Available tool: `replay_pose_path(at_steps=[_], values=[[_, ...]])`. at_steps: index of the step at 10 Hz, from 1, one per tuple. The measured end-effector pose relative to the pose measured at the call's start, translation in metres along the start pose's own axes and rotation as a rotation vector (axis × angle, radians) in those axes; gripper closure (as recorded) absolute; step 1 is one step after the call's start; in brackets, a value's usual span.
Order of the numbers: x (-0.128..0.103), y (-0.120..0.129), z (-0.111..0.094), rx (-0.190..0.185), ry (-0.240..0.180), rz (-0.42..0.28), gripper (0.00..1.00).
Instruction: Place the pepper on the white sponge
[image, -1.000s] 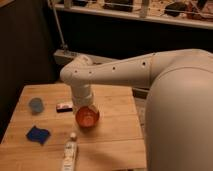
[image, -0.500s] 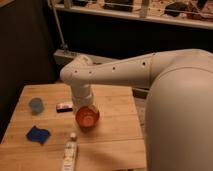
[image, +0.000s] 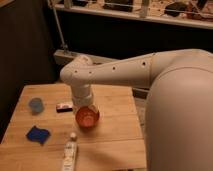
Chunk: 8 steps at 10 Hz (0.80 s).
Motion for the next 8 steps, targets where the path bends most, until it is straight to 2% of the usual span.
replay_pose_path(at_steps=[7, 8], values=[[-0.0008, -0.0001, 0.0001, 0.002, -0.002, -0.001, 0.35], [-0.0073, -0.0019, -0.0007, 0.015, -0.023, -0.004, 0.35]])
